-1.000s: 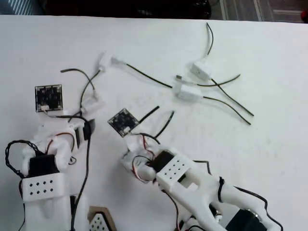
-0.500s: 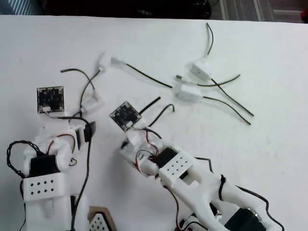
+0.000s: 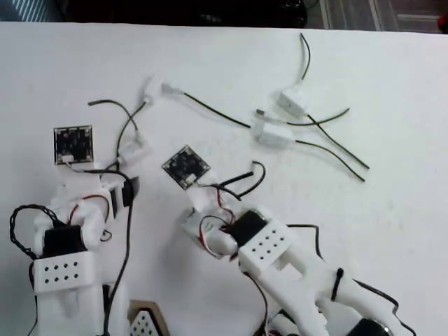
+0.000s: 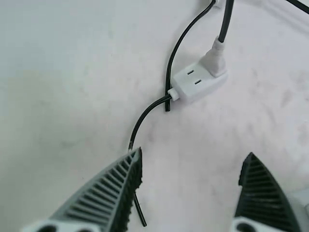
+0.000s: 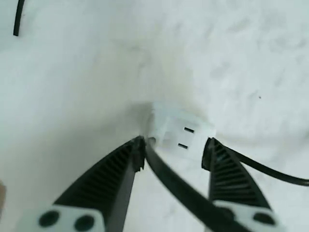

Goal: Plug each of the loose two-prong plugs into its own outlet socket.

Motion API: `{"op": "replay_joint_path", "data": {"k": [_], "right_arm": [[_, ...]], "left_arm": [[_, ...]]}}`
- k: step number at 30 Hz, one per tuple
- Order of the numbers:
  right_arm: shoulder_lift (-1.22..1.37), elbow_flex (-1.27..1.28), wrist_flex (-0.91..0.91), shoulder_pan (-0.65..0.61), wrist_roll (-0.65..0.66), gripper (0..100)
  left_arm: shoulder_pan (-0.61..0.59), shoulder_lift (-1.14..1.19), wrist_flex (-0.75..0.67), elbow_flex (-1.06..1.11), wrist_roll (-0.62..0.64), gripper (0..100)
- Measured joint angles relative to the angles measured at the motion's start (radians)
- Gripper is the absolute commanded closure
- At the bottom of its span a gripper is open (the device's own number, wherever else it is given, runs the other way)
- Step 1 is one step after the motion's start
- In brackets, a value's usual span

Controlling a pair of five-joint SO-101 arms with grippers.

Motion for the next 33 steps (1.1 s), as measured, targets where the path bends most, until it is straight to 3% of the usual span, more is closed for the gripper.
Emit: {"op": "replay_joint_path", "data": {"k": [3, 12, 23, 33], "right_arm": [[-0.06, 0.0, 0.081, 0.015, 0.0, 99.0], [-0.011, 0.0, 0.12, 0.074, 0.041, 98.1], [0.489, -0.107, -0.144, 0.077, 0.046, 98.1], [0.628, -0.288, -0.209, 0.097, 0.049, 97.8]], "left_arm": [[0.0, 0.0, 0.0, 0.0, 0.0, 68], [0.0, 0.0, 0.0, 0.0, 0.0, 68], [0.0, 0.0, 0.0, 0.0, 0.0, 68], [0.0, 0.0, 0.0, 0.0, 0.0, 68]]}}
